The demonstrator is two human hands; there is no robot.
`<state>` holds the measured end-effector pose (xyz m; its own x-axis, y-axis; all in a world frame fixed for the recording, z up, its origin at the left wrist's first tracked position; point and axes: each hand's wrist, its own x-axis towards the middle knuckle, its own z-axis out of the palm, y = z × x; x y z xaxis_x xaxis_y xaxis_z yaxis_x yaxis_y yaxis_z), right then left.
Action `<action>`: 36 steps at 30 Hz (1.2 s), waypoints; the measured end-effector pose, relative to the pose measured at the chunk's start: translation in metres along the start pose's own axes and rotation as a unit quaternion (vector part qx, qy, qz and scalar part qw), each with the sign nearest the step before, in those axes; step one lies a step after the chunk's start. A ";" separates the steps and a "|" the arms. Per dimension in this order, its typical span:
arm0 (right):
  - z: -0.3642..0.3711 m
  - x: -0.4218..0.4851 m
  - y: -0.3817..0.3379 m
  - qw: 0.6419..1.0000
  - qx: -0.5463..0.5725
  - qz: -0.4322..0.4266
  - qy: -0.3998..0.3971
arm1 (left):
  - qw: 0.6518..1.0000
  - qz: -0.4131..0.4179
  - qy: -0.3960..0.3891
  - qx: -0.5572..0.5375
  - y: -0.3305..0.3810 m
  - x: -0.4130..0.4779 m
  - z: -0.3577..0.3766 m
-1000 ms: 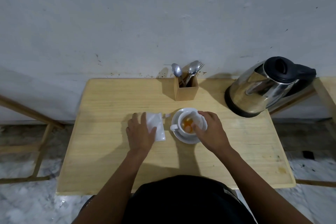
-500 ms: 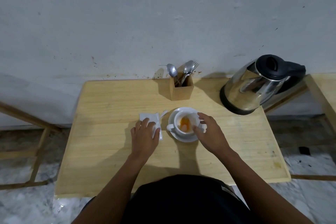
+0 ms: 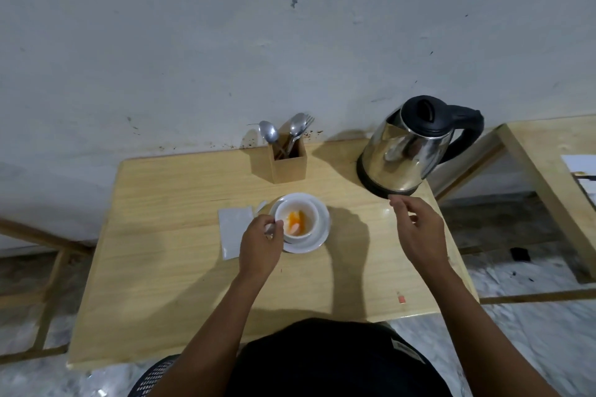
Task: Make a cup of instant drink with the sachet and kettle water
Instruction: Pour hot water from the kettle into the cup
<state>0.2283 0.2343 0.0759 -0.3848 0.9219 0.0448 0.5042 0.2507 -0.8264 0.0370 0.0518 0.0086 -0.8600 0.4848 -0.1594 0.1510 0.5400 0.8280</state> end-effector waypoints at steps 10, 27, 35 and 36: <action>-0.068 0.077 -0.005 0.993 -0.039 -0.062 0.091 | 0.990 -0.091 0.099 -0.045 0.017 -0.003 0.025; -0.097 0.227 0.008 0.987 -0.029 -0.072 -0.140 | 0.964 -0.125 0.225 0.071 0.033 -0.001 0.057; -0.100 0.256 0.030 0.980 -0.002 -0.076 -0.184 | 0.960 -0.142 0.234 0.063 0.038 0.000 0.062; -0.099 0.258 0.030 0.980 0.003 -0.077 -0.185 | 0.959 -0.140 0.236 0.064 0.038 0.000 0.062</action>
<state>0.2211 0.5088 0.1180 -0.7100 0.7033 -0.0359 0.4144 0.3762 -0.8287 0.0731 0.1153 0.0068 -0.9959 -0.0413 -0.0802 -0.0861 0.6991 0.7098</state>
